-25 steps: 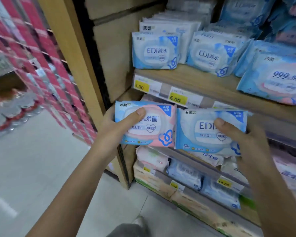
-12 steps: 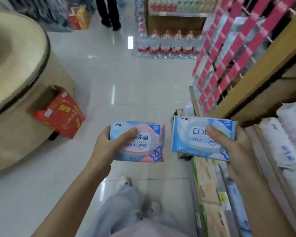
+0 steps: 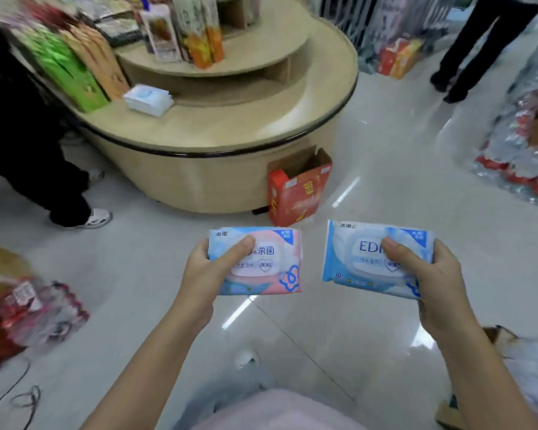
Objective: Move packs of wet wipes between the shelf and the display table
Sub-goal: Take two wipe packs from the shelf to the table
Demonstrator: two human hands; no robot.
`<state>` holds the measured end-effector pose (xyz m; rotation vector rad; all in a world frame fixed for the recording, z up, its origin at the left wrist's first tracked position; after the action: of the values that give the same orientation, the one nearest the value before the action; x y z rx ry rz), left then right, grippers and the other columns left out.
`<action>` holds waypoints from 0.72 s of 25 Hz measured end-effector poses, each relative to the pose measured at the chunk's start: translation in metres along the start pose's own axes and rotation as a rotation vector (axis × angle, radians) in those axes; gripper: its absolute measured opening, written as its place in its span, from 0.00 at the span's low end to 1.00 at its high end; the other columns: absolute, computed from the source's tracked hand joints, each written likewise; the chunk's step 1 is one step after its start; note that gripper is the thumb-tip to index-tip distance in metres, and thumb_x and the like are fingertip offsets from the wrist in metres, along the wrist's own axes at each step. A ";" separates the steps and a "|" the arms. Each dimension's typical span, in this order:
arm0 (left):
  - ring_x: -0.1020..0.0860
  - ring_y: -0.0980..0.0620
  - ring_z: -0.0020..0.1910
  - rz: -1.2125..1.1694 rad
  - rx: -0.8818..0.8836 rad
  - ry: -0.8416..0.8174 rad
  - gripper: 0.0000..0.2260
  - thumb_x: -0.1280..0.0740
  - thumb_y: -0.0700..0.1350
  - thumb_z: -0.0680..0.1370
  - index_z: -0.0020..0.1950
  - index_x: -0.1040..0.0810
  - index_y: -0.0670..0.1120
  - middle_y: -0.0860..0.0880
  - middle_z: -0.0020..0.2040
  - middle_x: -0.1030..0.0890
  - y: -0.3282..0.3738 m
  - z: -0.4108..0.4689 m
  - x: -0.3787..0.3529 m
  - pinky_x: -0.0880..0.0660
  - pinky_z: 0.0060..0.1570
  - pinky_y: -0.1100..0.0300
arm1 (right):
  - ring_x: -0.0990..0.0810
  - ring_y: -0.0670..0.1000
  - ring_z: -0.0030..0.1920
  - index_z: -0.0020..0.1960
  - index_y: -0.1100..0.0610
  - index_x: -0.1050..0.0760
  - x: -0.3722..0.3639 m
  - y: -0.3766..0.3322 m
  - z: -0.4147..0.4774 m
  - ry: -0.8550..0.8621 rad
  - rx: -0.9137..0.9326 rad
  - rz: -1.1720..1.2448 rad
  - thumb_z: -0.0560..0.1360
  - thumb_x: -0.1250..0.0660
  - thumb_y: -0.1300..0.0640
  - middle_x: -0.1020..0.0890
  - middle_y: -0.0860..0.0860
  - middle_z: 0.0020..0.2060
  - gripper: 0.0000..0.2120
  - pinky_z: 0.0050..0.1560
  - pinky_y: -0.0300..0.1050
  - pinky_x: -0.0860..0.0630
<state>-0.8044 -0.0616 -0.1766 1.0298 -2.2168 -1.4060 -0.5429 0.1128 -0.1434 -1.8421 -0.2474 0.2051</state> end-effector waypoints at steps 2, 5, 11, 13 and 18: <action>0.16 0.47 0.48 -0.004 -0.021 0.061 0.28 0.24 0.53 0.63 0.59 0.23 0.41 0.45 0.50 0.15 0.022 0.028 0.041 0.21 0.35 0.62 | 0.15 0.51 0.39 0.56 0.62 0.25 -0.052 0.005 0.020 -0.061 -0.021 -0.014 0.57 0.23 0.51 0.15 0.56 0.46 0.31 0.32 0.42 0.20; 0.16 0.49 0.46 -0.008 -0.040 0.135 0.27 0.24 0.53 0.63 0.58 0.22 0.43 0.46 0.50 0.15 0.052 0.066 0.088 0.22 0.35 0.63 | 0.15 0.53 0.40 0.56 0.60 0.25 -0.115 0.016 0.044 -0.137 -0.092 -0.045 0.55 0.19 0.52 0.15 0.56 0.46 0.33 0.33 0.43 0.20; 0.16 0.52 0.45 -0.052 -0.046 0.181 0.24 0.23 0.52 0.64 0.56 0.22 0.45 0.48 0.49 0.15 0.092 0.158 0.121 0.22 0.36 0.63 | 0.14 0.54 0.41 0.54 0.60 0.24 -0.192 0.019 0.121 -0.212 -0.139 -0.115 0.55 0.19 0.54 0.14 0.56 0.45 0.30 0.33 0.44 0.20; 0.16 0.51 0.45 -0.052 -0.033 0.200 0.24 0.22 0.52 0.65 0.56 0.22 0.44 0.48 0.49 0.15 0.104 0.201 0.126 0.22 0.36 0.63 | 0.14 0.55 0.41 0.55 0.60 0.24 -0.218 0.019 0.163 -0.209 -0.146 -0.120 0.58 0.22 0.53 0.14 0.56 0.45 0.28 0.35 0.45 0.20; 0.16 0.52 0.45 -0.040 0.029 0.276 0.25 0.23 0.52 0.66 0.59 0.23 0.44 0.48 0.49 0.15 0.143 0.319 0.147 0.22 0.35 0.64 | 0.14 0.54 0.43 0.55 0.59 0.23 -0.299 -0.007 0.280 -0.227 -0.152 -0.126 0.67 0.25 0.56 0.15 0.56 0.47 0.19 0.36 0.45 0.20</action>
<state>-1.1554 0.0767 -0.2142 1.2044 -2.0313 -1.1704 -0.9060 0.2913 -0.2106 -1.9458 -0.5482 0.3152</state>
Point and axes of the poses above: each hand's wrist, its own z-axis towards the middle knuckle, its own x-axis out of the back of the hand, y = z × x, the point moved 8 cm from there along z, towards the middle knuckle
